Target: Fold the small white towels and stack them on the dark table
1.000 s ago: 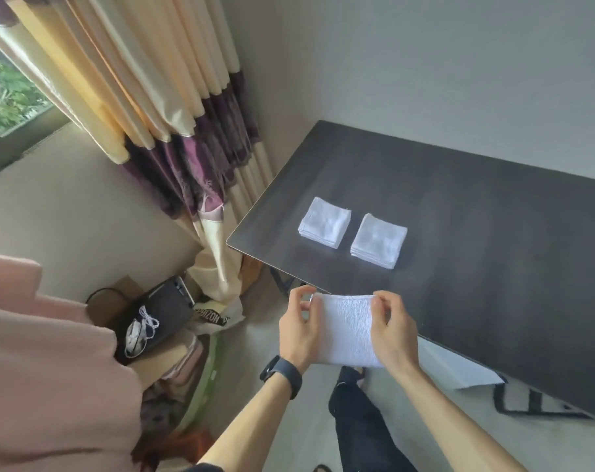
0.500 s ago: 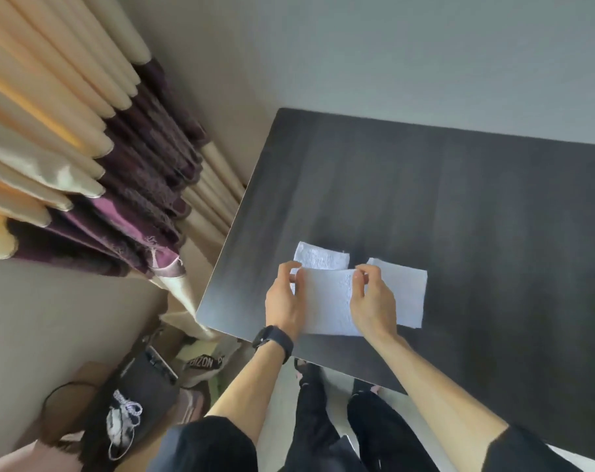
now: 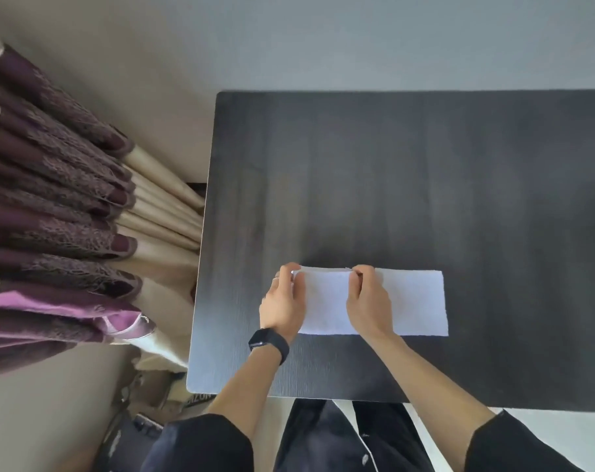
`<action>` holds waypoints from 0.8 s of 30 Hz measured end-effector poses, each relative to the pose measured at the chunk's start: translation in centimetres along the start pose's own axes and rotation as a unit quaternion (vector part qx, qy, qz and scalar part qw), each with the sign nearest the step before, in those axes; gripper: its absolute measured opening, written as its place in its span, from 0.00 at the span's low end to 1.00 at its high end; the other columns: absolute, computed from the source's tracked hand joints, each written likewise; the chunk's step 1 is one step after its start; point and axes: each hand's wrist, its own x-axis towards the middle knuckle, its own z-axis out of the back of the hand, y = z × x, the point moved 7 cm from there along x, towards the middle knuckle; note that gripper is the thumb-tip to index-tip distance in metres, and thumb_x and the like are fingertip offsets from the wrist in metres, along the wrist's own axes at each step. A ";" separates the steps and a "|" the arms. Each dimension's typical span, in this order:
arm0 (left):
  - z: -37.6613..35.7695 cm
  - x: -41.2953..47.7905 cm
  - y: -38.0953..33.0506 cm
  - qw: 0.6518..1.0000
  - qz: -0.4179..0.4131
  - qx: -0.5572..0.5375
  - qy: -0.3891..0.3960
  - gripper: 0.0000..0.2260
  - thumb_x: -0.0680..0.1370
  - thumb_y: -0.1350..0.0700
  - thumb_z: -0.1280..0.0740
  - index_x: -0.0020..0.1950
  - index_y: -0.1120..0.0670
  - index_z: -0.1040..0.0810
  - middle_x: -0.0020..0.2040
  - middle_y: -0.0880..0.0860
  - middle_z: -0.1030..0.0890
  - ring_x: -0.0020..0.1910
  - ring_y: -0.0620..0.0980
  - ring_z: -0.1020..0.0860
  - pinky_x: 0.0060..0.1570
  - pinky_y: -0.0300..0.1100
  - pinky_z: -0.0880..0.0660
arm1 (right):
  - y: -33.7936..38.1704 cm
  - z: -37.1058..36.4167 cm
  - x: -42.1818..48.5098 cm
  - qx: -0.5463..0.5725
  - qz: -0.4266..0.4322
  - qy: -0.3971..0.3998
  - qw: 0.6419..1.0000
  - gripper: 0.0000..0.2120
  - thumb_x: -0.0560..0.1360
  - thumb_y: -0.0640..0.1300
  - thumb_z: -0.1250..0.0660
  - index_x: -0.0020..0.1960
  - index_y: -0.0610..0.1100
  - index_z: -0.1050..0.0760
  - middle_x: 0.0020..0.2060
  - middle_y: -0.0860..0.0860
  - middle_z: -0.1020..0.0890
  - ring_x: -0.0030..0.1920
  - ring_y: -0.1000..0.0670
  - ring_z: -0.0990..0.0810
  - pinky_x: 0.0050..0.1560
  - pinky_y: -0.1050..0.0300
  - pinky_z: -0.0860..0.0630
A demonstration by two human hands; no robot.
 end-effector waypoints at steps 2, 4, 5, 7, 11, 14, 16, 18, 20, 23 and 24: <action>0.1 0.4 0.1 1.000 -0.009 -0.003 0.006 0.08 0.84 0.47 0.48 0.60 0.41 0.32 0.52 0.43 0.24 0.47 0.53 0.24 0.49 0.48 0.25 | 0.1 -0.2 0.0 -0.006 -0.004 -0.002 1.000 0.10 0.84 0.49 0.49 0.58 0.49 0.31 0.52 0.50 0.25 0.42 0.44 0.23 0.45 0.48 0.26; 0.2 0.8 0.2 1.000 -0.009 -0.015 0.012 0.07 0.84 0.48 0.47 0.59 0.41 0.32 0.50 0.44 0.25 0.47 0.52 0.24 0.48 0.47 0.25 | 0.2 -0.2 0.1 -0.015 -0.008 -0.007 1.000 0.10 0.84 0.50 0.49 0.58 0.49 0.31 0.52 0.50 0.26 0.42 0.46 0.23 0.45 0.48 0.25; 0.2 1.0 0.3 1.000 -0.011 -0.017 0.015 0.07 0.84 0.48 0.47 0.58 0.41 0.32 0.50 0.44 0.25 0.46 0.52 0.24 0.48 0.47 0.24 | 0.3 -0.2 0.1 -0.023 -0.007 -0.011 1.000 0.09 0.84 0.50 0.49 0.57 0.50 0.32 0.52 0.50 0.26 0.41 0.47 0.23 0.44 0.49 0.24; 0.3 1.2 0.5 1.000 -0.016 -0.020 0.017 0.07 0.84 0.47 0.47 0.58 0.40 0.32 0.50 0.44 0.26 0.47 0.51 0.24 0.48 0.47 0.24 | 0.4 -0.3 0.2 -0.036 -0.007 -0.018 0.999 0.09 0.84 0.50 0.49 0.56 0.51 0.32 0.52 0.50 0.27 0.38 0.48 0.24 0.41 0.50 0.25; 0.3 1.3 0.6 0.999 -0.037 0.012 0.018 0.07 0.84 0.47 0.47 0.61 0.38 0.33 0.56 0.43 0.26 0.47 0.52 0.23 0.48 0.49 0.23 | 0.5 -0.2 -0.3 -0.055 0.012 -0.026 0.998 0.13 0.83 0.50 0.48 0.64 0.48 0.30 0.58 0.49 0.27 0.44 0.47 0.22 0.42 0.58 0.28; 0.7 0.2 0.6 0.990 -0.109 0.081 -0.025 0.13 0.83 0.47 0.43 0.67 0.43 0.33 0.66 0.48 0.28 0.56 0.52 0.24 0.48 0.49 0.24 | 0.3 0.6 -1.8 -0.056 0.055 -0.074 0.994 0.16 0.82 0.49 0.42 0.68 0.46 0.30 0.65 0.48 0.27 0.60 0.47 0.23 0.57 0.56 0.23; 0.5 -0.9 0.3 0.964 -0.206 0.160 -0.059 0.20 0.80 0.47 0.41 0.71 0.50 0.32 0.70 0.54 0.30 0.62 0.57 0.26 0.55 0.53 0.25 | 0.3 0.6 -3.2 -0.061 0.098 -0.099 0.988 0.18 0.81 0.49 0.41 0.69 0.45 0.30 0.69 0.48 0.29 0.68 0.47 0.29 0.65 0.55 0.27; -0.6 -1.8 0.0 0.927 -0.284 0.239 -0.053 0.25 0.79 0.47 0.41 0.75 0.52 0.35 0.75 0.56 0.33 0.70 0.58 0.30 0.65 0.57 0.30 | 0.6 -0.2 -4.1 -0.095 0.155 -0.104 0.978 0.20 0.82 0.48 0.43 0.72 0.44 0.32 0.73 0.47 0.32 0.73 0.47 0.34 0.69 0.56 0.33; -1.8 -1.9 0.0 0.908 -0.309 0.283 -0.025 0.28 0.80 0.46 0.42 0.79 0.52 0.40 0.79 0.55 0.40 0.76 0.56 0.38 0.71 0.60 0.38 | 1.1 -1.4 -4.0 -0.144 0.194 -0.089 0.966 0.21 0.83 0.47 0.46 0.75 0.44 0.35 0.77 0.47 0.37 0.78 0.47 0.41 0.73 0.53 0.38; -2.8 -0.6 0.7 0.907 -0.275 0.319 0.000 0.29 0.82 0.45 0.44 0.81 0.50 0.48 0.81 0.52 0.50 0.79 0.53 0.47 0.74 0.61 0.45 | 1.5 -3.1 -2.9 -0.203 0.198 -0.057 0.957 0.25 0.84 0.50 0.55 0.78 0.43 0.41 0.79 0.45 0.41 0.79 0.45 0.45 0.75 0.45 0.39; -3.0 -0.1 0.9 0.910 -0.260 0.323 0.005 0.29 0.82 0.44 0.45 0.81 0.49 0.49 0.81 0.51 0.52 0.80 0.53 0.49 0.75 0.61 0.46 | 1.4 -3.4 -2.5 -0.207 0.193 -0.047 0.958 0.26 0.84 0.51 0.56 0.79 0.42 0.43 0.79 0.45 0.41 0.79 0.44 0.44 0.75 0.44 0.37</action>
